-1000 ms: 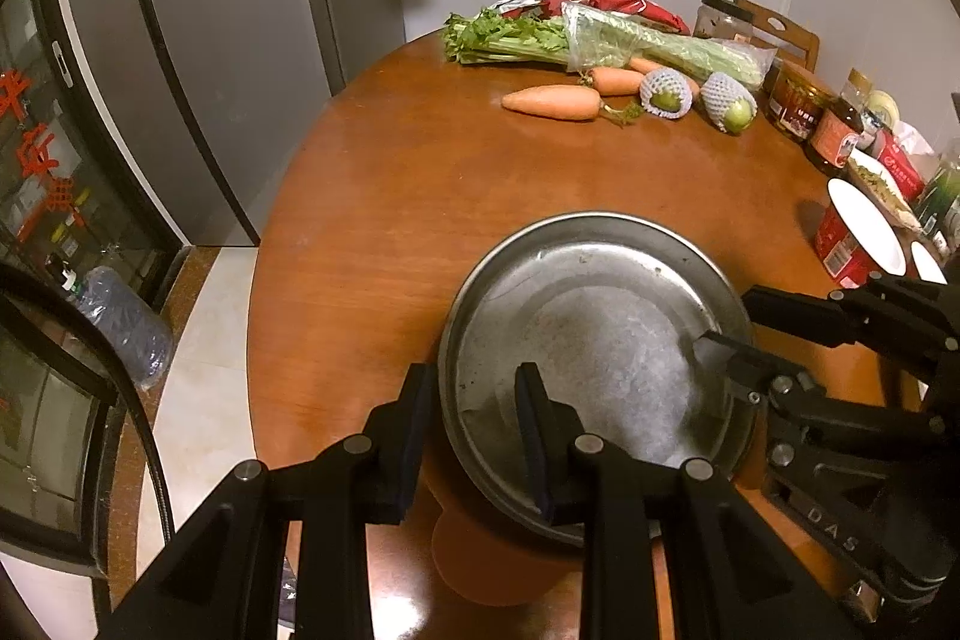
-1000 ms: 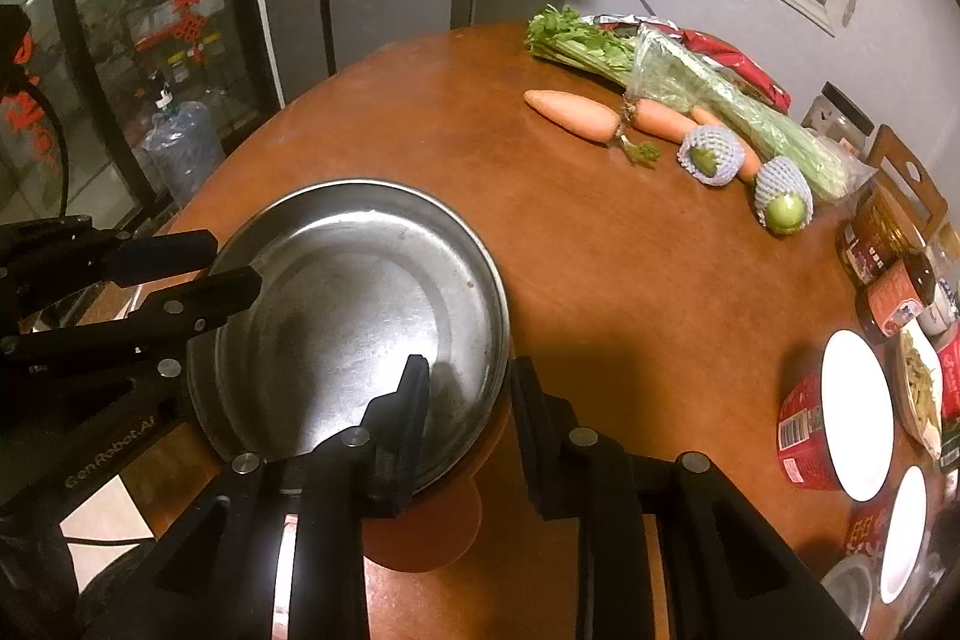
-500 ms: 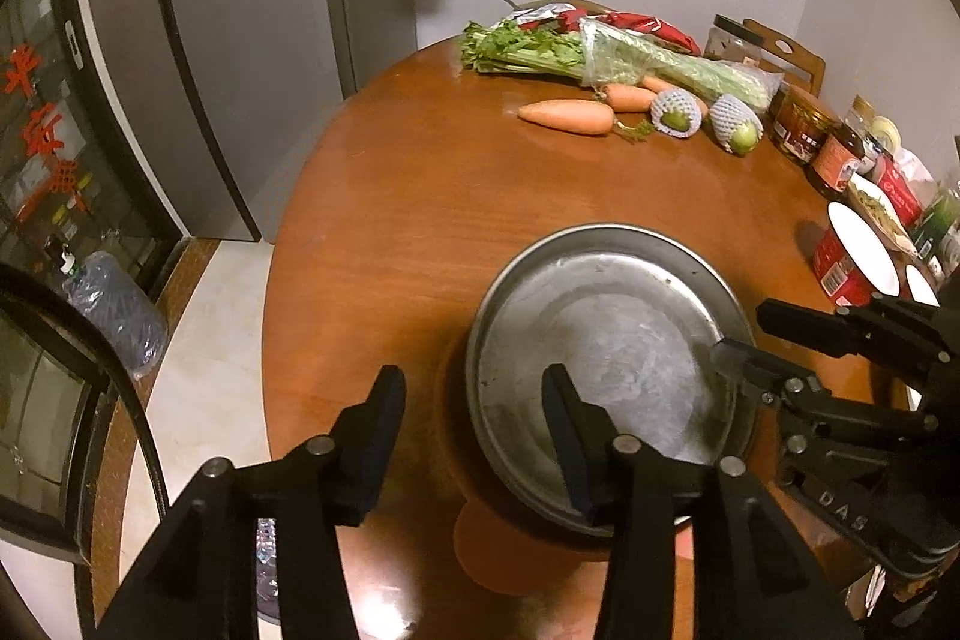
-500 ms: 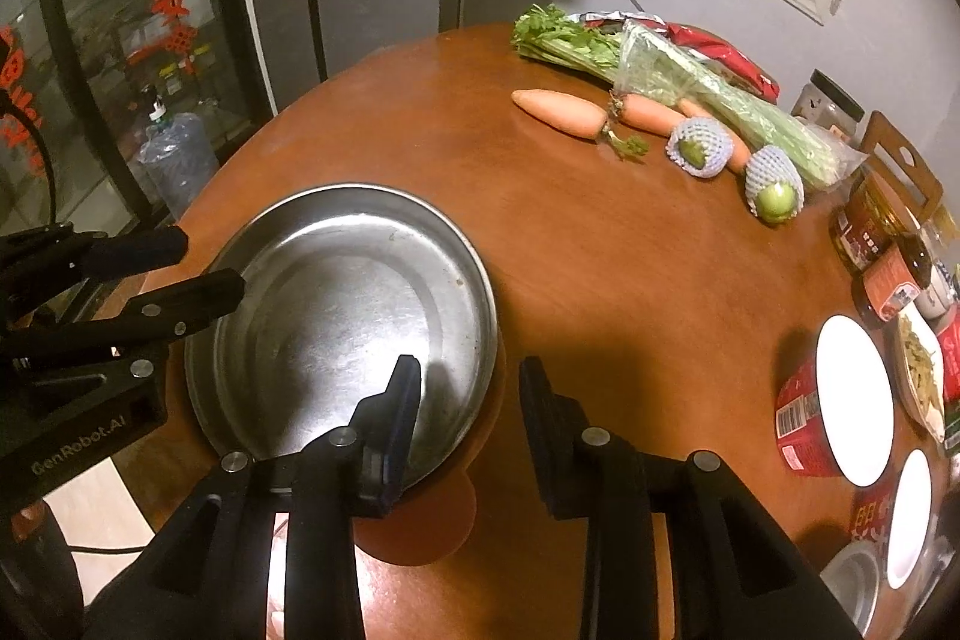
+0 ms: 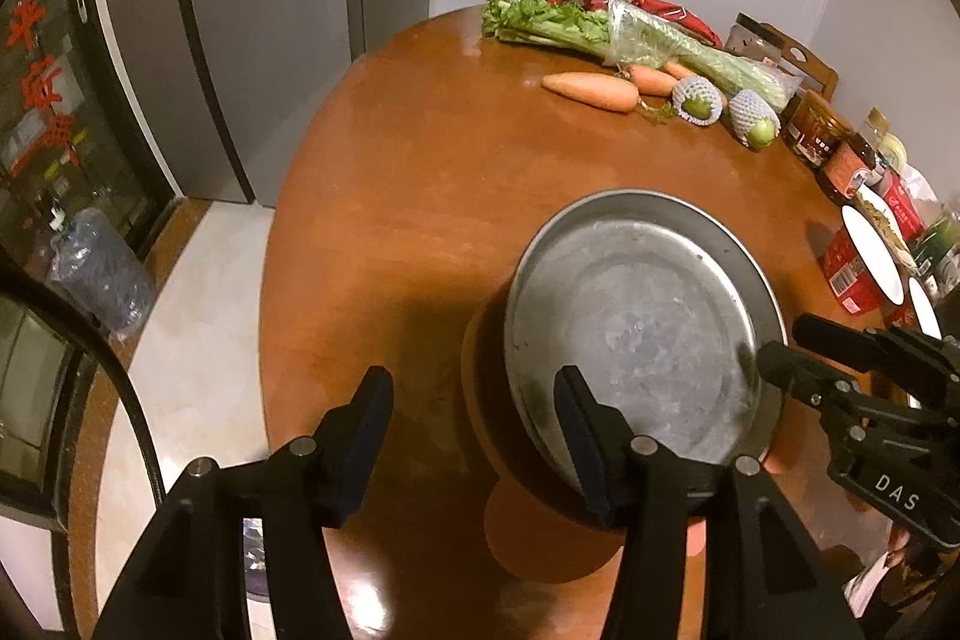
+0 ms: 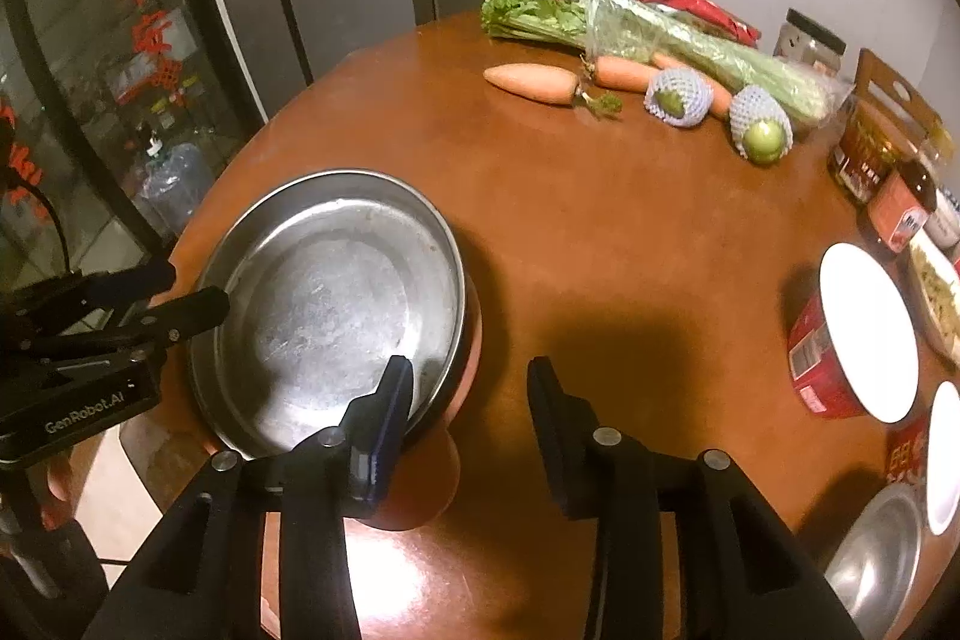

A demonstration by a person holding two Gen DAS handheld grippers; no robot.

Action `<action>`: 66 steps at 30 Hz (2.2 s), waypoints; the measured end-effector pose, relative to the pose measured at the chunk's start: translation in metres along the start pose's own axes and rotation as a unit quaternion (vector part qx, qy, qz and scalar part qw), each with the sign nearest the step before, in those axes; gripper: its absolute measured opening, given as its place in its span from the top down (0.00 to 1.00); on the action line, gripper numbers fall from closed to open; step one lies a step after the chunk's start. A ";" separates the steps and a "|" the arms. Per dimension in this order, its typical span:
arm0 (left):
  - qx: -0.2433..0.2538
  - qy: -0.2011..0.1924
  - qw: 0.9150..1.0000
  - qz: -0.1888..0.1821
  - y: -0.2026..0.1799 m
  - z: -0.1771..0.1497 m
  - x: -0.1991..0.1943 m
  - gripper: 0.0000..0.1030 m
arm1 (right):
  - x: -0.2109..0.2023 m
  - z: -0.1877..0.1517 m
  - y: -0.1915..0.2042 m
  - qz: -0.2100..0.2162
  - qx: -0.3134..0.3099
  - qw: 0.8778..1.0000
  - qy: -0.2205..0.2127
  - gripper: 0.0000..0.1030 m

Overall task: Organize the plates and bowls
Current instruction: 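Lower the grey metal tray onto the pink plate with the left tool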

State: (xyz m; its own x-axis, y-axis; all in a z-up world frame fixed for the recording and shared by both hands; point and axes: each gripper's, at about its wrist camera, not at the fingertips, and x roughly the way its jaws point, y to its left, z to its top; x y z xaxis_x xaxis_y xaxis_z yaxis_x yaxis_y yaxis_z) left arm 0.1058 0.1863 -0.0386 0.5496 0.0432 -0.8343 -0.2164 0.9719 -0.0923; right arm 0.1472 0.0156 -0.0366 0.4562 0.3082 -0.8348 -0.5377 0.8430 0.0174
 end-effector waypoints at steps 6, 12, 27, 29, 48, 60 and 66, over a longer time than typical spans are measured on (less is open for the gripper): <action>-0.007 0.014 1.000 0.000 -0.001 -0.002 0.009 0.46 | 0.006 -0.001 0.003 0.017 0.007 1.000 0.011 0.60; -0.004 0.018 1.000 -0.007 -0.005 -0.003 0.012 0.46 | 0.013 -0.005 0.004 0.034 0.014 0.999 0.017 0.60; 0.014 0.027 0.999 -0.029 -0.033 0.002 0.021 0.46 | 0.015 -0.007 -0.001 0.048 -0.005 0.999 0.005 0.60; 0.019 0.027 0.999 -0.029 -0.038 0.004 0.023 0.46 | 0.014 -0.007 -0.004 0.046 -0.004 0.999 0.005 0.60; 0.054 0.032 0.997 -0.039 -0.091 0.023 0.041 0.45 | 0.008 -0.010 -0.061 0.019 0.041 0.999 0.007 0.59; 0.052 0.018 0.998 -0.009 -0.086 0.021 0.034 0.45 | 0.001 -0.013 -0.061 0.015 0.048 0.999 0.000 0.60; 0.048 0.010 0.999 -0.001 -0.079 0.018 0.025 0.45 | -0.006 -0.013 -0.063 0.000 0.054 0.999 -0.007 0.59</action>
State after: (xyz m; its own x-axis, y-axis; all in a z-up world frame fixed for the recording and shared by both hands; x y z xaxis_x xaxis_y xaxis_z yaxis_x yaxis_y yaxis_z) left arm 0.1510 0.1145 -0.0420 0.5337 0.0366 -0.8449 -0.1367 0.9897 -0.0435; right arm 0.1690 -0.0452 -0.0404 0.4671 0.3134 -0.8268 -0.4588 0.8852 0.0763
